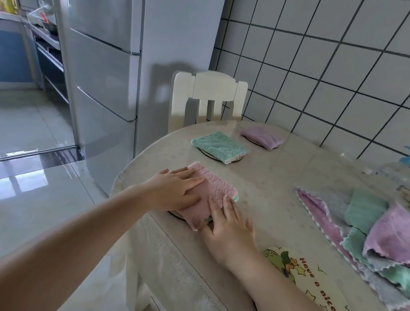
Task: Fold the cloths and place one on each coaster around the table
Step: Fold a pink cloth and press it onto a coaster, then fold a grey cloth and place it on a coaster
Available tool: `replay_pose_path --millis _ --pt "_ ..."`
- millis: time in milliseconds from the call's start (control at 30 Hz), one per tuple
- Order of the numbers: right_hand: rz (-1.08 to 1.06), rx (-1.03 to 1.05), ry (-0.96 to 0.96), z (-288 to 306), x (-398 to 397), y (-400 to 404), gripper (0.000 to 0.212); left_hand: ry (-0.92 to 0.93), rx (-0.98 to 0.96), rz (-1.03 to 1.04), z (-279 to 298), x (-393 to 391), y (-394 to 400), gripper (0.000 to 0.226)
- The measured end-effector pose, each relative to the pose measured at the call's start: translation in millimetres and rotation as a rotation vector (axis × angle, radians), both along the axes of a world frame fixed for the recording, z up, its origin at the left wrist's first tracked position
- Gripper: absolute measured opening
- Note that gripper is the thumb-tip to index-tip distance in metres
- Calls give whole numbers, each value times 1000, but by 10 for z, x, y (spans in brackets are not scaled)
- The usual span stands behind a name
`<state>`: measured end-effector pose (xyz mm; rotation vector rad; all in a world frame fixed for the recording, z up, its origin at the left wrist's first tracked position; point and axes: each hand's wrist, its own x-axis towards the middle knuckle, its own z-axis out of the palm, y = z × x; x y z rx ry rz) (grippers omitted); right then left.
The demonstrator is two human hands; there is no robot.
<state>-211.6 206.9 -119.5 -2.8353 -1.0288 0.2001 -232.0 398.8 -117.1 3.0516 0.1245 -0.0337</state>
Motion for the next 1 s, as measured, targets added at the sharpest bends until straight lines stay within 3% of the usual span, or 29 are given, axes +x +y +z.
replay_pose_path --millis 100,267,433,633,800,1000 --pt "3 73 50 32 -2 -7 64 -13 -23 9 25 10 -1 60" --pt "10 397 -81 140 33 -268 57 -345 -177 -39 144 -50 -217 40" --pt "-4 518 -75 222 96 -677 46 -507 -218 -138 337 28 -751 26" --pt "-250 560 -122 268 308 -1702 46 -425 -345 -246 441 379 -1618 25" --pt "-409 573 -134 267 445 -2632 40 -364 -332 -380 414 664 -2375 24" --pt "-566 388 -139 191 622 -3465 44 -300 -281 -486 372 1017 -3080 27"
